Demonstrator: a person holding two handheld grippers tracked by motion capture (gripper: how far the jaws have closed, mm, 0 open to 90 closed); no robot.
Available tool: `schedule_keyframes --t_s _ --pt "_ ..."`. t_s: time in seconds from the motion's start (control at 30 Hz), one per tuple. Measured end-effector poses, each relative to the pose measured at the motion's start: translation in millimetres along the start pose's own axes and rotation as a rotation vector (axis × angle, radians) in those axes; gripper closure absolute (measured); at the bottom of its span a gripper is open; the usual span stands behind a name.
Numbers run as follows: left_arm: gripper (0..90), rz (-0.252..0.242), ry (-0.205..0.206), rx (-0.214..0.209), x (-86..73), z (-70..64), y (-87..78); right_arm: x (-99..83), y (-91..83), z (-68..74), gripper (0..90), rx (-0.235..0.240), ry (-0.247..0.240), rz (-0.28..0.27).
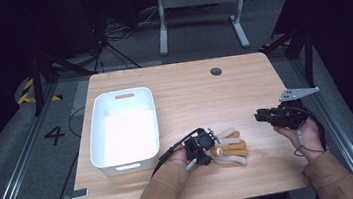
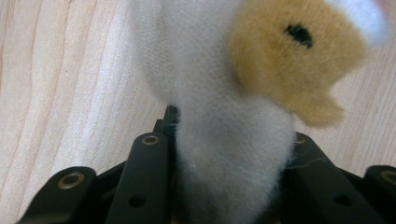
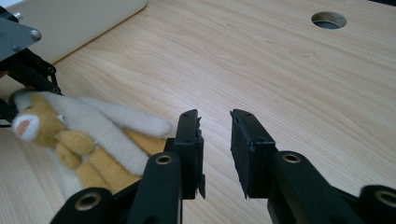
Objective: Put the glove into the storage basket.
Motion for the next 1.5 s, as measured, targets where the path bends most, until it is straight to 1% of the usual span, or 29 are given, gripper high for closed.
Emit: schedule_keyframes --t_s 0.1,0.27,0.33,0.37,0.4,0.57,0.6,0.63,0.67,0.73,0.87,0.9,0.97,1.0,1.1,1.2,1.23,1.27,1.3,1.37,1.43,1.5 --pt "68.4 -0.002 -0.003 0.001 -0.1 -0.5 0.1 0.5 0.1 0.3 72.5 0.0 -0.002 -0.001" --pt "68.3 -0.012 -0.016 -0.011 -0.7 -0.6 -1.1 3.5 1.7 -1.3 72.8 0.002 -0.003 -0.007" --pt "68.3 -0.015 -0.013 -0.019 -0.8 -0.4 -1.9 4.1 1.7 -1.8 72.8 0.004 -0.002 -0.009" --pt "68.2 -0.021 -0.01 -0.016 -0.6 -0.2 -2.9 4.5 1.6 -1.9 72.8 0.005 -0.002 -0.009" --pt "68.2 -0.03 -0.005 -0.019 -0.3 -0.1 -3.7 4.7 1.5 -2.0 72.8 0.005 -0.004 -0.009" --pt "68.5 -0.074 -0.011 -0.035 2.1 -2.1 -11.9 5.0 -1.5 -4.7 73.0 -0.001 0.004 -0.019" --pt "68.5 -0.096 -0.009 -0.036 3.1 -3.0 -15.5 5.1 -2.8 -5.2 73.2 -0.003 0.007 -0.023" --pt "68.5 -0.096 -0.009 -0.036 3.1 -3.0 -15.5 5.1 -2.8 -5.2 73.2 -0.003 0.007 -0.023" --pt "68.5 -0.107 -0.008 -0.034 3.2 -3.2 -17.7 5.2 -3.8 -5.5 73.3 -0.005 0.007 -0.025" --pt "68.6 -0.139 -0.014 -0.045 3.9 -4.3 -23.7 5.7 -5.6 -7.0 73.4 -0.008 0.009 -0.032" --pt "68.5 -0.176 -0.011 -0.04 4.8 -6.5 -31.2 4.9 -5.0 -9.1 73.5 -0.014 0.014 -0.03" --pt "68.5 -0.189 -0.016 -0.039 5.0 -6.6 -33.0 4.8 -4.7 -9.4 73.7 -0.013 0.017 -0.031" --pt "68.5 -0.195 -0.02 -0.042 5.1 -6.4 -34.5 4.6 -4.6 -10.0 73.8 -0.016 0.016 -0.029" --pt "68.5 -0.206 -0.031 -0.048 4.8 -5.8 -37.5 4.7 -4.3 -10.5 74.3 -0.019 0.016 -0.029" --pt "68.5 -0.218 -0.04 -0.045 4.6 -4.4 -41.3 4.7 -3.7 -10.7 75.3 -0.027 0.015 -0.027" --pt "68.5 -0.226 -0.043 -0.026 4.9 -4.0 -43.4 4.7 -3.1 -11.2 75.5 -0.034 0.014 -0.025" --pt "68.5 -0.229 -0.06 -0.031 5.3 -4.0 -44.4 4.9 -2.5 -12.1 75.4 -0.039 0.023 -0.025" --pt "68.5 -0.236 -0.074 -0.021 5.7 -3.5 -47.4 5.1 -1.0 -14.1 76.6 -0.045 0.031 -0.02" --pt "68.5 -0.236 -0.074 -0.021 5.7 -3.5 -47.4 5.1 -1.0 -14.1 76.6 -0.045 0.031 -0.02" --pt "68.5 -0.244 -0.094 -0.017 5.4 -2.4 -51.4 5.5 1.2 -15.1 79.1 -0.044 0.032 -0.013" --pt "68.5 -0.246 -0.101 -0.007 4.6 -1.4 -55.6 6.3 3.6 -15.4 80.5 -0.042 0.028 -0.007" --pt "68.5 -0.234 -0.096 -0.002 3.2 -1.0 -59.7 7.4 5.9 -15.8 81.0 -0.043 0.025 -0.003"
Point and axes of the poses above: each handheld gripper's, and its own axes: y roughly forward along the jaws, x roughly out of its top, z roughly to its left, the point moved 4 cm from there along y, roughly forward along the jaws, and after that the axes turned 3 degrees about z, right-handed, at the moved point
